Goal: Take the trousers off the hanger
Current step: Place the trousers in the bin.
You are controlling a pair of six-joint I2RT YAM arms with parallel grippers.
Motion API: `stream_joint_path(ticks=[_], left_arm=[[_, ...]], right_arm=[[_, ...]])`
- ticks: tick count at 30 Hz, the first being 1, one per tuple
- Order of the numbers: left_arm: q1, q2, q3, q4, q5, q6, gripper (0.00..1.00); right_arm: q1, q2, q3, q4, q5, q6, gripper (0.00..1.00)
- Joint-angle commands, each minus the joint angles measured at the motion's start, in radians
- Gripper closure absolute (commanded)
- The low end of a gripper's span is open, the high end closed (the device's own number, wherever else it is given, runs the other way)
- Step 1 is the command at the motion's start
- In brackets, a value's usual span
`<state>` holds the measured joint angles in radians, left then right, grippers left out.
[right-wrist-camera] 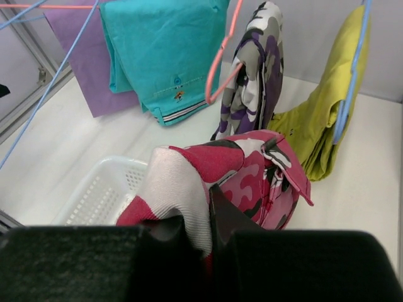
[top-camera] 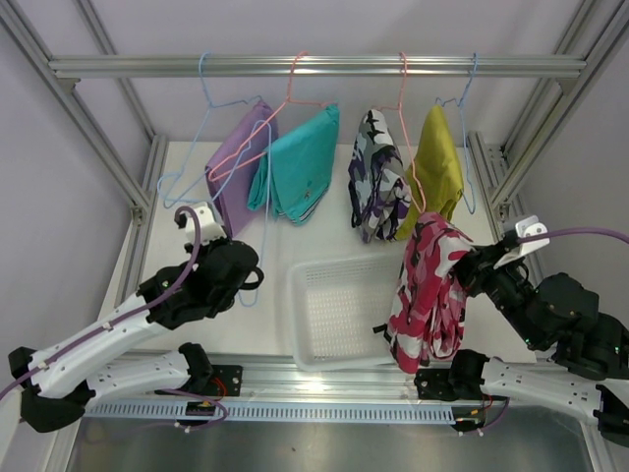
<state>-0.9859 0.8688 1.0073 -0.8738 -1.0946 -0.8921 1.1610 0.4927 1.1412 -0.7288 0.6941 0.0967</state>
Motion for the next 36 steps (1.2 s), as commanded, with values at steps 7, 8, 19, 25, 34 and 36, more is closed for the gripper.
stream_joint_path(ticks=[7,8,19,25,34,36], left_arm=[[0.000,-0.039,0.007,-0.042,0.010,-0.045,1.00],[0.000,-0.043,0.007,-0.044,0.015,-0.045,1.00],[-0.002,-0.070,0.016,-0.065,0.006,-0.036,1.00],[-0.005,-0.080,0.008,-0.065,0.012,-0.036,1.00],[-0.007,-0.085,0.008,-0.060,0.033,-0.041,1.00],[-0.010,-0.086,0.007,-0.060,0.033,-0.041,1.00]], right_arm=[[0.002,0.128,-0.222,0.308,-0.126,0.069,1.00],[0.005,0.151,-0.268,0.362,-0.158,0.077,1.00],[0.127,0.464,-0.353,0.635,-0.241,0.156,0.67],[0.161,0.471,-0.305,0.637,-0.355,0.187,0.11],[0.189,0.383,-0.279,0.543,-0.243,0.169,0.45],[0.187,0.397,-0.296,0.555,-0.240,0.178,0.56]])
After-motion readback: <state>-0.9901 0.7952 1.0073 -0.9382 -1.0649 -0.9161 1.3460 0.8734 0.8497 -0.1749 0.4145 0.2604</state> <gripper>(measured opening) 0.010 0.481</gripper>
